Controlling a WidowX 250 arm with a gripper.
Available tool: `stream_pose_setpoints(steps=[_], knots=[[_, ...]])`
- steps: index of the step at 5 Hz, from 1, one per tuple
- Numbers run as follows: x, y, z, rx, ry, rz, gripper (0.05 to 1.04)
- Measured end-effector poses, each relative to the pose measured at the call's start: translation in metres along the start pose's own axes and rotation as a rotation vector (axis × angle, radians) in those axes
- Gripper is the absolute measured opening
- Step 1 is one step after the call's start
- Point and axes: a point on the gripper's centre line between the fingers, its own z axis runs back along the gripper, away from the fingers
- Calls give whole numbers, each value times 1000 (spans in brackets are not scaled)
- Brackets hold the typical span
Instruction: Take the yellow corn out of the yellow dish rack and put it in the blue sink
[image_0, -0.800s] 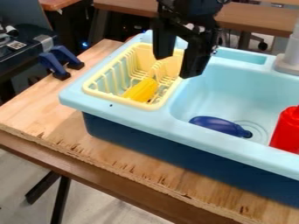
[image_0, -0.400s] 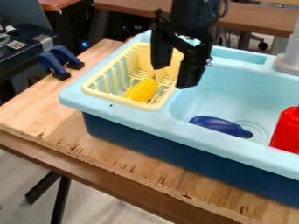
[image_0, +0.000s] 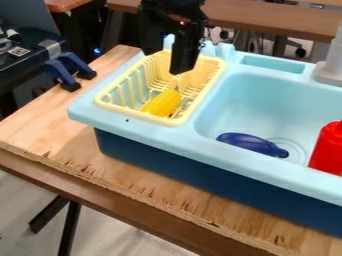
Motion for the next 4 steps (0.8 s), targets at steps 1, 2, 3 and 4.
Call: stream_pose_setpoints(steps=[1, 2, 3, 4], knots=[[3, 17, -13, -12, -13, 22, 1005], [6, 31, -29, -20, -68, 92, 1005], [12, 36, -36, -23, -106, 156, 1005], [15, 37, -50, -57, -87, 188, 1006]])
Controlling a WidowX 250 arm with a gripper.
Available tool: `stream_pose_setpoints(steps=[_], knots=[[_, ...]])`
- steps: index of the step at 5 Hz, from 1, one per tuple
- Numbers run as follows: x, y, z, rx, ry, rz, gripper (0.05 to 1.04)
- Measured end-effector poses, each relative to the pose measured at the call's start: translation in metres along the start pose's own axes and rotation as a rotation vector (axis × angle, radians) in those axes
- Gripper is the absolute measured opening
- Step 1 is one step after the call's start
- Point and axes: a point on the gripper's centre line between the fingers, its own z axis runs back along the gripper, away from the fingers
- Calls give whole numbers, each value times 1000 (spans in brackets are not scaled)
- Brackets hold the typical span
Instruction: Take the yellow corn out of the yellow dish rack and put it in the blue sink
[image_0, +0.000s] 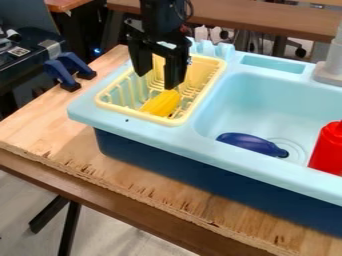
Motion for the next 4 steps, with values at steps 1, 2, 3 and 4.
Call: stream_pose_setpoints(steps=[1, 2, 3, 4], knots=[[4, -1, -19, -19, 43, -20, 1005], [4, 1, -31, -16, 81, -21, 1005], [5, 4, -36, -10, 95, -17, 1005], [4, 8, -37, -10, 99, -6, 1005]])
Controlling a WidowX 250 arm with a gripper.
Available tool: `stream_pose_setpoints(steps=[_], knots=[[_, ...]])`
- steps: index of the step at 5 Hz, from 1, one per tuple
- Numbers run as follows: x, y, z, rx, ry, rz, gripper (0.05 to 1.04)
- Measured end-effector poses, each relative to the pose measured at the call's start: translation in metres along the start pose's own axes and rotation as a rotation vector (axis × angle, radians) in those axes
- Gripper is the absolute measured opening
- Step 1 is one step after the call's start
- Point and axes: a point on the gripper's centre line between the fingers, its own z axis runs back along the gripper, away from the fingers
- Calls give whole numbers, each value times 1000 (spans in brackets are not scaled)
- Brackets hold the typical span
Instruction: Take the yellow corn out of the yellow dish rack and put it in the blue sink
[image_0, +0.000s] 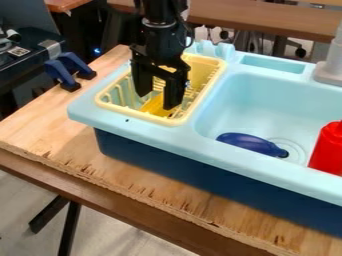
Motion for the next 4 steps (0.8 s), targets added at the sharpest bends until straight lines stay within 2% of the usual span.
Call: stream_pose_setpoints(steps=[2, 3, 4], knots=[[-2, 3, -14, -18, 37, 7, 967], [-2, 2, -16, -19, 45, 8, 697], [-1, -2, -15, -21, 39, 2, 643]])
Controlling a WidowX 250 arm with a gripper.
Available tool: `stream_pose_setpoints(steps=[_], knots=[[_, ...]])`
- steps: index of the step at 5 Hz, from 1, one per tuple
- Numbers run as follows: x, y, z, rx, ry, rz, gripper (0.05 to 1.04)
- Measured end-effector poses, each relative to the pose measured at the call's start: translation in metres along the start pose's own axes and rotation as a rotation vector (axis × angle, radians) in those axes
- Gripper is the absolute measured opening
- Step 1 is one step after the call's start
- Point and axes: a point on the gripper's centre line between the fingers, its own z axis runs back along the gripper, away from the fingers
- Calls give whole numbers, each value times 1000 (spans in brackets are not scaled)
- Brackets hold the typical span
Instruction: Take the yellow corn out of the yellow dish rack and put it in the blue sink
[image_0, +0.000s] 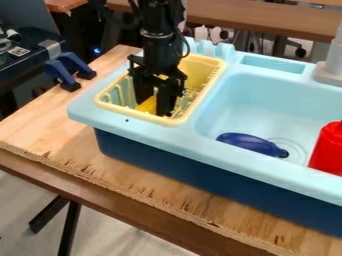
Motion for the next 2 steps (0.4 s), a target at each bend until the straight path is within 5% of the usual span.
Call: stream_pose_setpoints(steps=[1, 2], knots=[[1, -3, 1, 1, -3, 0, 643], [-6, -10, 22, 24, -57, 3, 643]])
